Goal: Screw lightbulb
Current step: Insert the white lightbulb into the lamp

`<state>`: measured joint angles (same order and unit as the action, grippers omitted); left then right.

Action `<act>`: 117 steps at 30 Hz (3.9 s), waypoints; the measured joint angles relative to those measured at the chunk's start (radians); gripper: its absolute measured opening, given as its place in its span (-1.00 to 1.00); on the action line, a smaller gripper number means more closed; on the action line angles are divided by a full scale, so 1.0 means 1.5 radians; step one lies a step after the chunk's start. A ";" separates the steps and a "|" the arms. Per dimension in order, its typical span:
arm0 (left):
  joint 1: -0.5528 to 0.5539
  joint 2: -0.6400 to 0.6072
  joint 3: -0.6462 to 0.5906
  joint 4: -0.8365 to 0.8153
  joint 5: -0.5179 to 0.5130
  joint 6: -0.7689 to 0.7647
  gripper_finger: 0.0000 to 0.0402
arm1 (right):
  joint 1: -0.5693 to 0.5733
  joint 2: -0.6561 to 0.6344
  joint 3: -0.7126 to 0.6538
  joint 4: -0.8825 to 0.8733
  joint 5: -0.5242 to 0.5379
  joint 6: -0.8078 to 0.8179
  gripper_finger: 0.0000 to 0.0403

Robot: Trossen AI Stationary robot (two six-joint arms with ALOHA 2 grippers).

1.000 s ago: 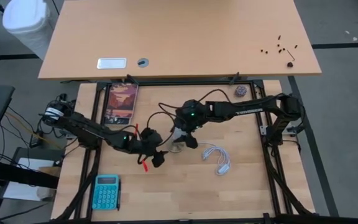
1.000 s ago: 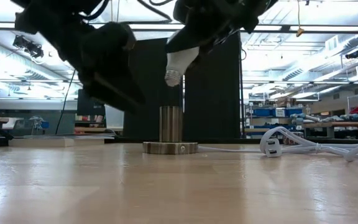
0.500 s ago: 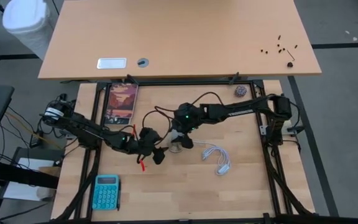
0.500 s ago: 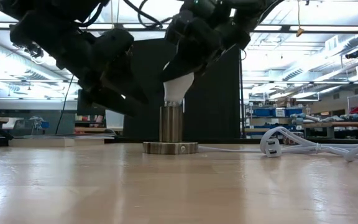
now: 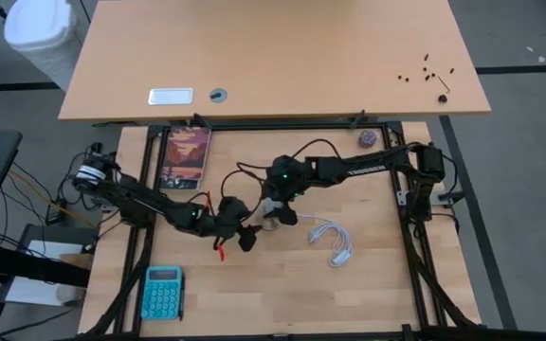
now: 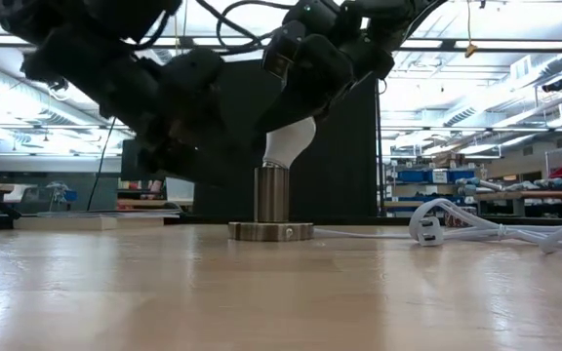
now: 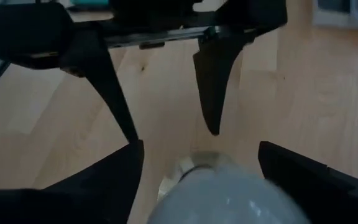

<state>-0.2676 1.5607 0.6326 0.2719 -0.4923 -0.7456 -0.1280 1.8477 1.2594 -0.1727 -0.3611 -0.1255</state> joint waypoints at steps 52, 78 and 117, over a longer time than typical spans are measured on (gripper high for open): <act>0.036 0.109 0.019 0.102 0.040 -0.034 0.49 | -0.305 -0.051 -0.023 -0.474 -0.162 -0.190 0.52; 0.048 0.108 0.019 0.105 0.098 -0.075 0.49 | -0.296 -0.244 -0.451 0.097 -0.085 -0.178 0.52; 0.048 0.108 0.019 0.106 0.150 -0.096 0.49 | -0.276 -0.240 -0.653 0.451 -0.027 -0.057 0.52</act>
<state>-0.1951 1.7226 0.6613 0.4316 -0.2668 -0.8895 -0.5414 1.4876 0.2793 0.5036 -0.4015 -0.2112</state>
